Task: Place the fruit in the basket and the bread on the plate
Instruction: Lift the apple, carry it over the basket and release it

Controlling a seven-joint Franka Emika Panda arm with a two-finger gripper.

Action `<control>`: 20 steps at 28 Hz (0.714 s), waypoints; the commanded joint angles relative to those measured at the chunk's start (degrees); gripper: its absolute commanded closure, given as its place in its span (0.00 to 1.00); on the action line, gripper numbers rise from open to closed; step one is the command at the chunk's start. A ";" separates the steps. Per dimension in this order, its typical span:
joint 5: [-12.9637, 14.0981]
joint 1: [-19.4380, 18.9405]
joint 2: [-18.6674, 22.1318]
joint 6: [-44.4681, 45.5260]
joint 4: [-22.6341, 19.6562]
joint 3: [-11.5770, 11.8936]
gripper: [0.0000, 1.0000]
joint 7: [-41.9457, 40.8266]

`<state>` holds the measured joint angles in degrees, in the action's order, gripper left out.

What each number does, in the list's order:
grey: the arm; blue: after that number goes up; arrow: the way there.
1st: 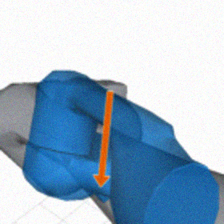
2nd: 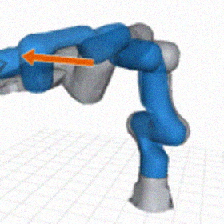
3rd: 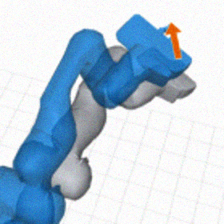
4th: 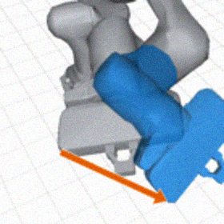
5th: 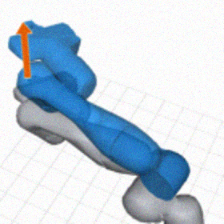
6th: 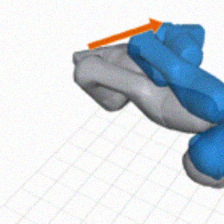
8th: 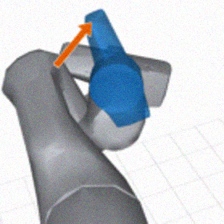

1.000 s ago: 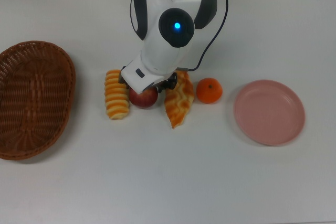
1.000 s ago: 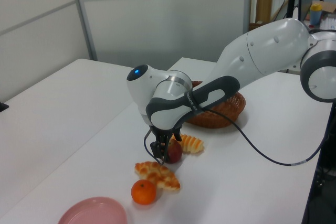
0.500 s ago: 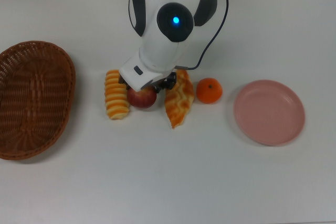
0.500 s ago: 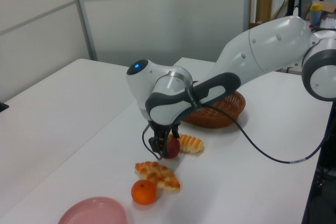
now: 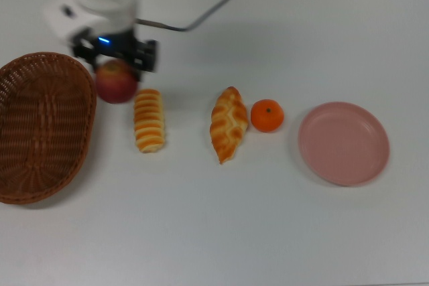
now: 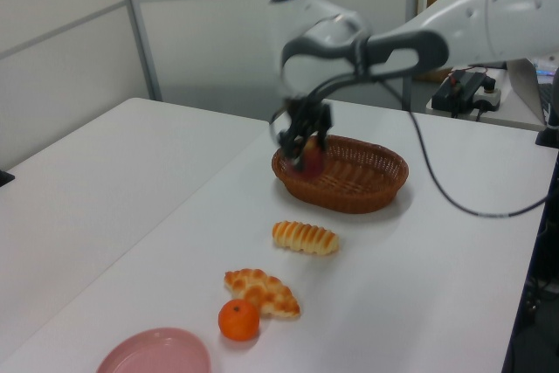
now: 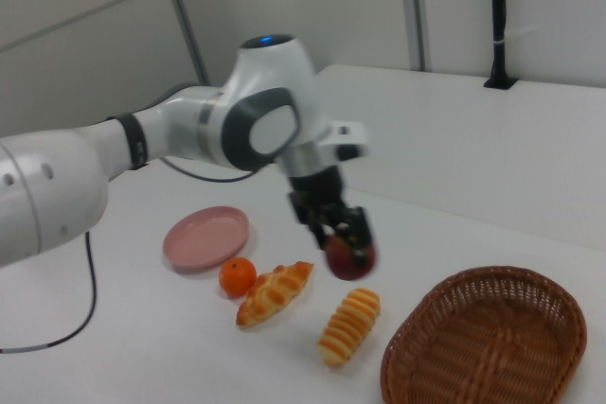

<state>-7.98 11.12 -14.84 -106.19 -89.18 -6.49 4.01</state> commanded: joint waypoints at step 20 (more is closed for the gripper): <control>-3.19 14.81 -8.98 -6.22 -1.17 -0.45 0.19 -12.62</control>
<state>-10.68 26.46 -25.23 -112.08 -89.57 -6.75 -8.87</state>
